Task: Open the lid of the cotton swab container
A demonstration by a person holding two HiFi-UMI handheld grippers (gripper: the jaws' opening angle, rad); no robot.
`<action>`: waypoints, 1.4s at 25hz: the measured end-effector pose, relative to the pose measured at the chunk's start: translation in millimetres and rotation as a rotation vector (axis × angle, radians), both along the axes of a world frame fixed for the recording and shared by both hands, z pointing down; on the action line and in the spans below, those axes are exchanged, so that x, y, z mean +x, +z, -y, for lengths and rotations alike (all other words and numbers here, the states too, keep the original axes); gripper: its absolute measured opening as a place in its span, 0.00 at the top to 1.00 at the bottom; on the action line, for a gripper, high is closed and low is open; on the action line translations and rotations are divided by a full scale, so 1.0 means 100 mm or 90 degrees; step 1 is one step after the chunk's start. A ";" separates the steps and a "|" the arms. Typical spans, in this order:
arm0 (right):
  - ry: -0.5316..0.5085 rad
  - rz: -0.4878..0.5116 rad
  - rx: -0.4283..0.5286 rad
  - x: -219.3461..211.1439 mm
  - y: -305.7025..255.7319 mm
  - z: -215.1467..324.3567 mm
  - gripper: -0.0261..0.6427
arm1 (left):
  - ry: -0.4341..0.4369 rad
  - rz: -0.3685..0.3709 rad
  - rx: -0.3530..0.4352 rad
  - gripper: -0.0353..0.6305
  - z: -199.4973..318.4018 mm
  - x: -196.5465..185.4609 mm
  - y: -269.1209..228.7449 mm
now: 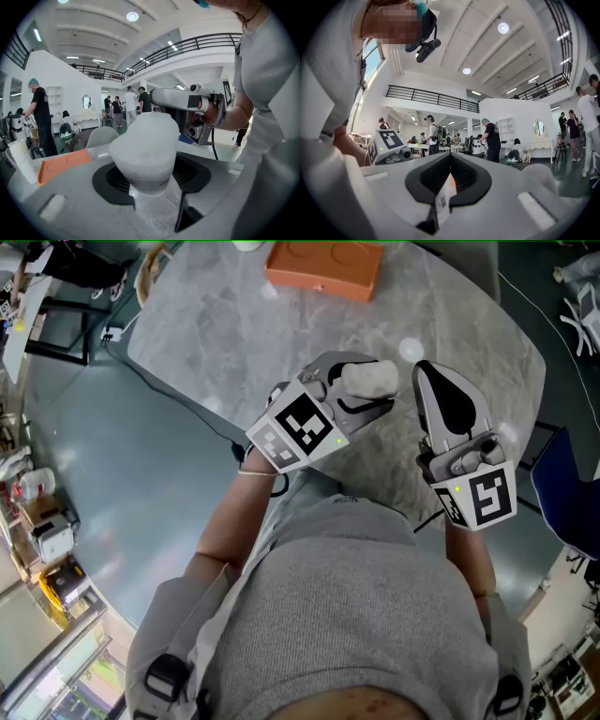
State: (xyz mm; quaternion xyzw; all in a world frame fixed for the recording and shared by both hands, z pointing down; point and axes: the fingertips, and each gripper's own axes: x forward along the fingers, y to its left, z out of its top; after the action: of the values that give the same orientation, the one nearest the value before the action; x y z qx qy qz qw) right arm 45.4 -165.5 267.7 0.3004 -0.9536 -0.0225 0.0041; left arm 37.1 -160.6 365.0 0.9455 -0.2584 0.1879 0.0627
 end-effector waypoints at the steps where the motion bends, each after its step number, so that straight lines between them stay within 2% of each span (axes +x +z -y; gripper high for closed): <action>1: -0.006 -0.002 0.004 -0.01 -0.02 -0.01 0.96 | 0.004 0.001 0.002 0.58 -0.01 0.00 -0.04; 8: -0.105 -0.015 0.028 -0.21 -0.17 -0.16 0.96 | 0.029 0.002 0.011 0.58 -0.06 -0.02 -0.18; 10: -0.144 -0.035 0.036 -0.27 -0.20 -0.20 0.96 | 0.036 0.000 0.008 0.58 -0.07 -0.02 -0.19; 13: -0.209 -0.082 0.055 -0.35 -0.20 -0.27 0.84 | 0.048 0.008 0.007 0.58 -0.11 -0.02 -0.17; 16: -0.276 -0.122 0.066 -0.42 -0.15 -0.34 0.82 | 0.056 0.014 0.006 0.58 -0.12 -0.01 -0.13; 20: -0.366 -0.166 0.061 -0.53 -0.02 -0.45 0.72 | 0.063 0.017 0.001 0.58 -0.11 -0.02 -0.09; 28: -0.465 -0.247 0.067 -0.63 0.14 -0.55 0.63 | 0.075 0.031 0.001 0.58 -0.16 -0.03 -0.05; 35: -0.486 -0.266 0.064 -0.67 0.18 -0.58 0.63 | 0.084 0.038 0.005 0.58 -0.17 -0.01 -0.08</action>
State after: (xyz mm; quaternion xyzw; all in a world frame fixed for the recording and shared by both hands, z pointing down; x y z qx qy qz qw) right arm -21.8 -107.0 285.7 -0.0849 -0.9727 -0.1288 0.1736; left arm 35.9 -143.6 357.4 0.9548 -0.1977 0.2187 0.0390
